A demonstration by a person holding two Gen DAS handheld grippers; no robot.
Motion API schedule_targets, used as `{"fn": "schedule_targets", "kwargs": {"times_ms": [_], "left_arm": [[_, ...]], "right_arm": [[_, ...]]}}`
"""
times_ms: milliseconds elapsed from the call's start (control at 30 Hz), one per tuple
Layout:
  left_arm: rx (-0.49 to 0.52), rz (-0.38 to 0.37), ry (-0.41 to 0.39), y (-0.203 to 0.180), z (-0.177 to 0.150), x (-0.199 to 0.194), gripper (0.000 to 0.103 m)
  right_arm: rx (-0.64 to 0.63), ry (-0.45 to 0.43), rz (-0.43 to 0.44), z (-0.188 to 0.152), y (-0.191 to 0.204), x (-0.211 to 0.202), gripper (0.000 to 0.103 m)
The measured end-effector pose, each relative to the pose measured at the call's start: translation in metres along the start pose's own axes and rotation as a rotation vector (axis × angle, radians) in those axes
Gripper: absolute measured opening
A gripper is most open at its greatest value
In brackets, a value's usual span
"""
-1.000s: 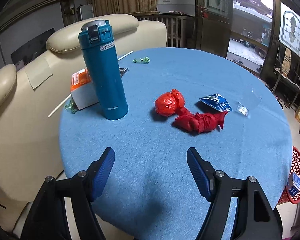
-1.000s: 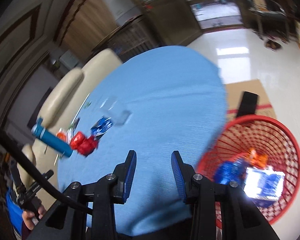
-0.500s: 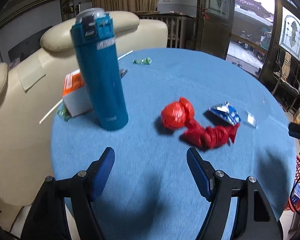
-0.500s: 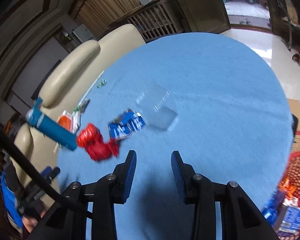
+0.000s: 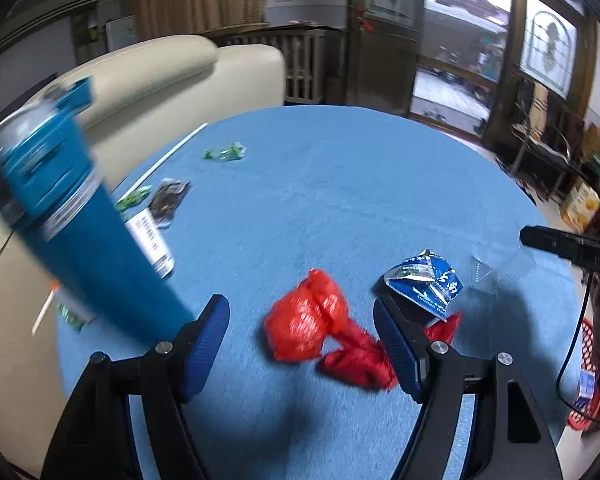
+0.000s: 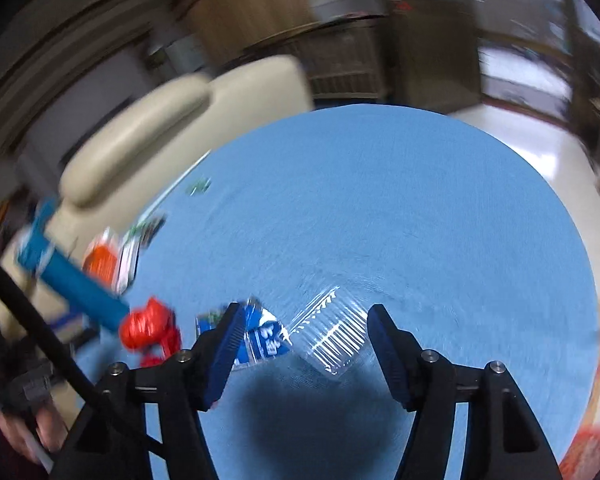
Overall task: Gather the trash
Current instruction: 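Grasp the clear plastic container with the right tool while the left tool grasps the red plastic bag, then carry the clear container and red bag toward the red basket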
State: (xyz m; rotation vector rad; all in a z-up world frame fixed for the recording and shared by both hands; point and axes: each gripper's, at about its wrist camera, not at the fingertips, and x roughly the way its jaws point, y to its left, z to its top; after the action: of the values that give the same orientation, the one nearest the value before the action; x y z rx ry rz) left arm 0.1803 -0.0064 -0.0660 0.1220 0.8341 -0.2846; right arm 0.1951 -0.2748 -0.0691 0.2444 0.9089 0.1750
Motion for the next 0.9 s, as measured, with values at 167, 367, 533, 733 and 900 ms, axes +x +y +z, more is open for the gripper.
{"fn": "schedule_targets", "kwargs": {"times_ms": [167, 367, 533, 733, 900], "left_arm": [[0.035, -0.055, 0.058, 0.002, 0.011, 0.025, 0.076], [0.004, -0.083, 0.142, 0.008, 0.009, 0.053, 0.076], [-0.034, -0.109, 0.172, 0.012, 0.003, 0.067, 0.069], [-0.105, -0.124, 0.168, 0.022, -0.007, 0.066, 0.045], [-0.145, -0.103, 0.101, 0.023, -0.01, 0.039, 0.044]], "right_arm": [[-0.259, 0.05, -0.081, -0.003, 0.011, 0.015, 0.073], [-0.307, 0.073, -0.094, -0.009, 0.008, 0.034, 0.062], [-0.246, 0.026, -0.09, -0.02, 0.003, 0.024, 0.061], [-0.136, -0.024, -0.048, -0.039, -0.003, -0.015, 0.061], [-0.091, -0.068, -0.016, -0.059, 0.0, -0.048, 0.061]]}}
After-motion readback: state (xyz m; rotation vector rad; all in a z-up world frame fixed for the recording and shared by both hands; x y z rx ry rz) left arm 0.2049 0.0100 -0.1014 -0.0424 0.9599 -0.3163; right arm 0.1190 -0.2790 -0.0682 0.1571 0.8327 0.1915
